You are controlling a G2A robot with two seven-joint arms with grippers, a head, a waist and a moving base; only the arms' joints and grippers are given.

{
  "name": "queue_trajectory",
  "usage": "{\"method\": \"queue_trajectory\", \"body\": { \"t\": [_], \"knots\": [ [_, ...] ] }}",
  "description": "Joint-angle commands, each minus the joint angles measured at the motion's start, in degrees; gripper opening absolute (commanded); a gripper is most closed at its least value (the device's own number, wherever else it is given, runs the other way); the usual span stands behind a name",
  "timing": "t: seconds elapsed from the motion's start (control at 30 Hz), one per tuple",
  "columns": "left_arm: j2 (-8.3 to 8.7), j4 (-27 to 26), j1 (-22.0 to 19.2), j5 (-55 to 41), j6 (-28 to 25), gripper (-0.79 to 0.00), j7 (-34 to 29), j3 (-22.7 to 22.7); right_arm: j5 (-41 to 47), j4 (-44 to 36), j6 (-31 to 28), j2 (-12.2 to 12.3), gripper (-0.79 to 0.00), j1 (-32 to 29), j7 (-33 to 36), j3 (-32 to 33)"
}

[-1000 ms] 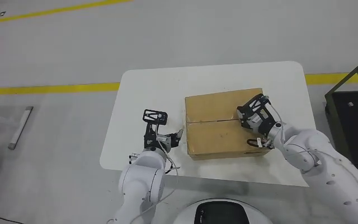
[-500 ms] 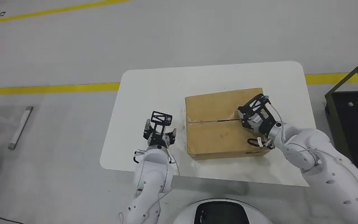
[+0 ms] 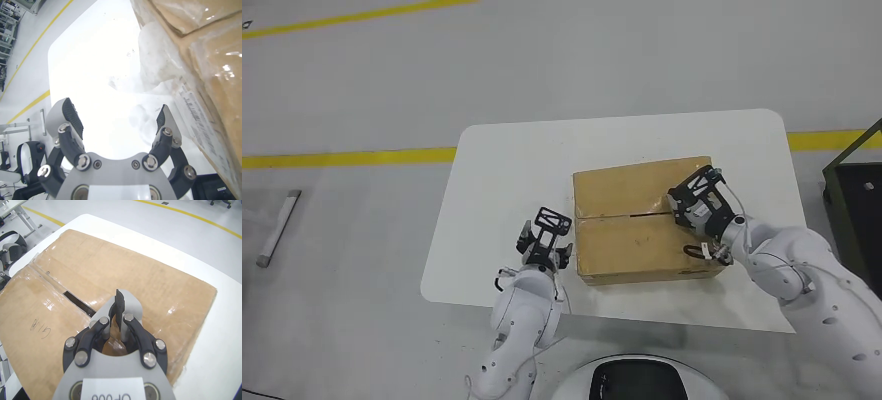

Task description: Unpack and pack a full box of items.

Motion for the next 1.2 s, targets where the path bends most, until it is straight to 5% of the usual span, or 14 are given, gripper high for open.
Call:
{"method": "queue_trajectory", "body": {
  "t": [0.0, 0.57, 1.17],
  "knots": [
    [0.11, -0.62, 0.60, -0.55, -0.88, 0.000, 0.09, -0.52, -0.06, 0.25, 0.15, -0.07, -0.785, 0.07, 0.07, -0.04],
    [-0.86, 3.23, -4.53, -5.09, 4.76, 0.000, 4.43, -0.21, -0.17, 0.86, 1.42, -0.80, -0.785, 0.65, 0.61, -0.96],
    [-1.38, 0.77, -3.58, -12.89, 10.20, 0.000, 12.71, -2.46, 0.38, 0.91, 3.02, -1.47, -0.785, 0.97, 1.52, -0.97]
  ]
}}
